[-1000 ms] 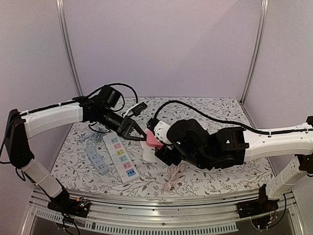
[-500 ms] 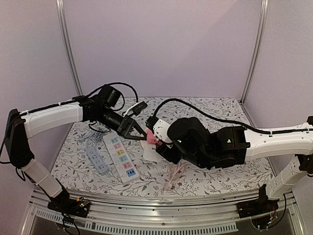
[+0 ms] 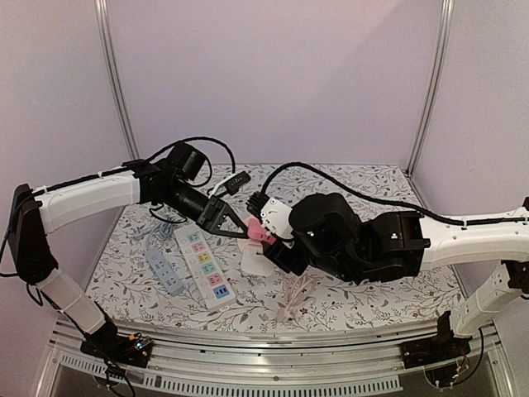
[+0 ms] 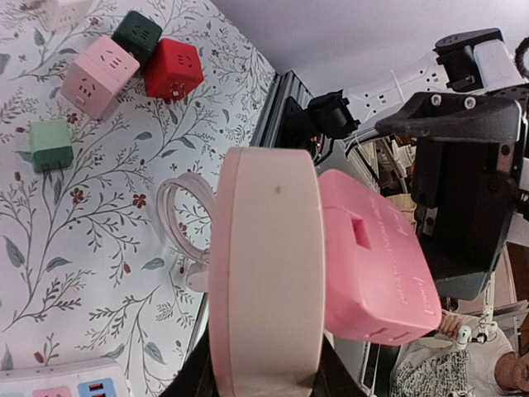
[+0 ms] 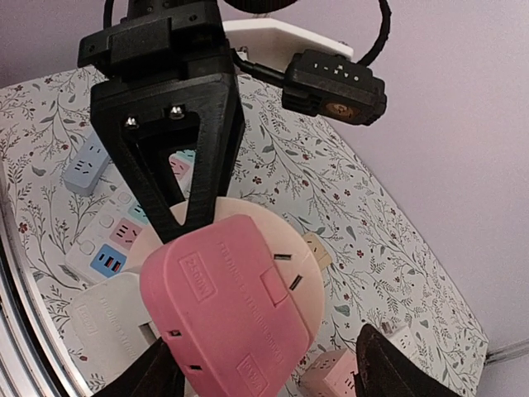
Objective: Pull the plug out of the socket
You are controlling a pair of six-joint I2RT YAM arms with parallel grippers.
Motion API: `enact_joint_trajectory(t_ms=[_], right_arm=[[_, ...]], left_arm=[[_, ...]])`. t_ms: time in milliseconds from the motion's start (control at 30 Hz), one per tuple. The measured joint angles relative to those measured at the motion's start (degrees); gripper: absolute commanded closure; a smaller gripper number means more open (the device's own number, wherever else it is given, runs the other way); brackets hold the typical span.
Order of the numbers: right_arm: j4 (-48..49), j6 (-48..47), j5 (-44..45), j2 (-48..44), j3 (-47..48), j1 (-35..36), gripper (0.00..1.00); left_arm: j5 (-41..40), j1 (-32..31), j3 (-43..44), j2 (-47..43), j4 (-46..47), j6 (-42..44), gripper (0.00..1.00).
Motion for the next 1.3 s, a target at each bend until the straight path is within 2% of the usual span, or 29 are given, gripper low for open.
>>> enact_joint_trajectory(t_ms=[433,667,867,1067,1300], right_arm=[[3.9,-2.8,-0.4,-1.5,0.0,-1.1,0.38],[3.8,0.7,-9.9,-3.7,-1.2,-5.1,0.19],[3.4,9.2,-21.4,-9.8,-4.2,-12.7,0.12],[3.4,16.7,-31.7,-11.5,-4.9,-17.0,0.11],[3.5,22.1,-40.6,-9.6,-5.0,-18.4,0.14]], left_arm=[[2.8,-2.6,0.3,0.0,-4.2,2.9,1.0],[2.7,-2.6,0.5,0.0,-4.9,4.2,1.0],[2.6,-2.7,0.6,0.0,-5.2,5.2,1.0],[2.5,-2.9,0.7,0.0,-5.3,5.7,1.0],[2.5,-3.4,0.7,0.0,-5.3,5.8,1.0]])
